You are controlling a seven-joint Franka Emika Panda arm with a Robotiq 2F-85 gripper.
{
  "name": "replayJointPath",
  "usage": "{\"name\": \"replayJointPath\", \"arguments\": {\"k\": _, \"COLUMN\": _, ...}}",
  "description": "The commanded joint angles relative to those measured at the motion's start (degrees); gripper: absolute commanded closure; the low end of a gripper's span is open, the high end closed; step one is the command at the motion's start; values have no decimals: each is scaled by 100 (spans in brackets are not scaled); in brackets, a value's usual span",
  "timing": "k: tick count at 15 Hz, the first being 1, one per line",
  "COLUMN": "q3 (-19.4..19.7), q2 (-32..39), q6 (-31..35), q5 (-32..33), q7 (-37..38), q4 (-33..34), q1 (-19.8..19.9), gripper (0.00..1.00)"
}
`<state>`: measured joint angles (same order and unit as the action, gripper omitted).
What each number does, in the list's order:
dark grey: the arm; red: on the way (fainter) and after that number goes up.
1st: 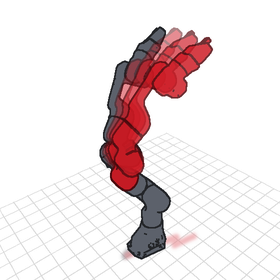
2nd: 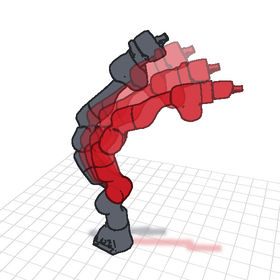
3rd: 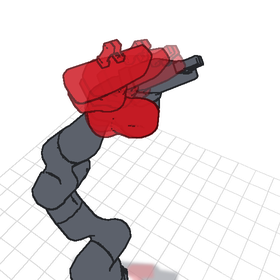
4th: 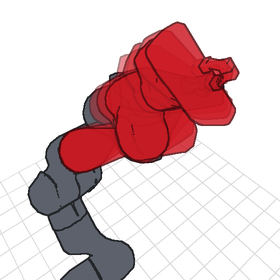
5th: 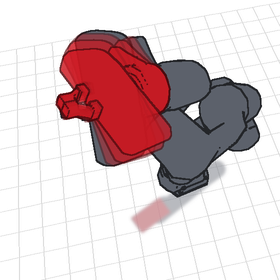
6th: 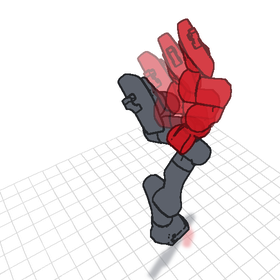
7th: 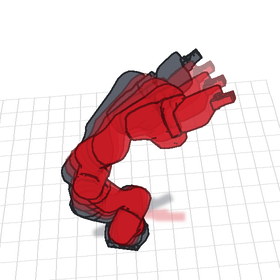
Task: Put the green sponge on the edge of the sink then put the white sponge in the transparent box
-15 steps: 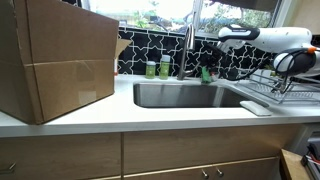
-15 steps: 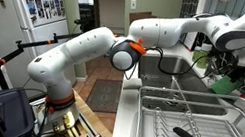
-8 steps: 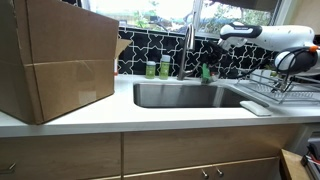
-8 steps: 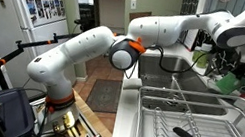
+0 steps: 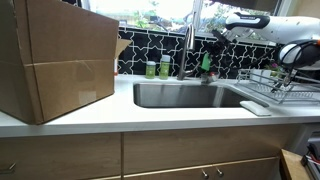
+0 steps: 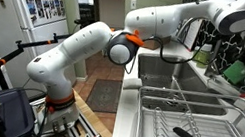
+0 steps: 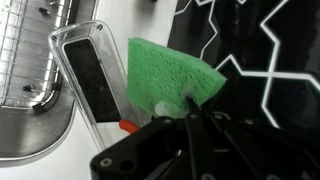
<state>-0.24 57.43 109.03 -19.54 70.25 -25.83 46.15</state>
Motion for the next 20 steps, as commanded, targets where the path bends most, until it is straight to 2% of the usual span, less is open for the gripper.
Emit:
{"name": "replayJointPath", "arguments": {"k": 1, "q3": -89, "q2": -357, "q6": -403, "q5": -48, "q7": 279, "q4": -303, "q1": 138, "gripper": 95}}
{"name": "replayJointPath", "arguments": {"k": 11, "q3": -368, "q2": -851, "q6": -3969, "q5": -465, "q7": 134, "q4": -305, "q1": 583, "gripper": 95}}
{"name": "replayJointPath", "arguments": {"k": 20, "q3": -384, "q2": -386, "q6": -6484, "q5": -616, "q7": 236, "q4": 20, "q1": 135, "gripper": 96}}
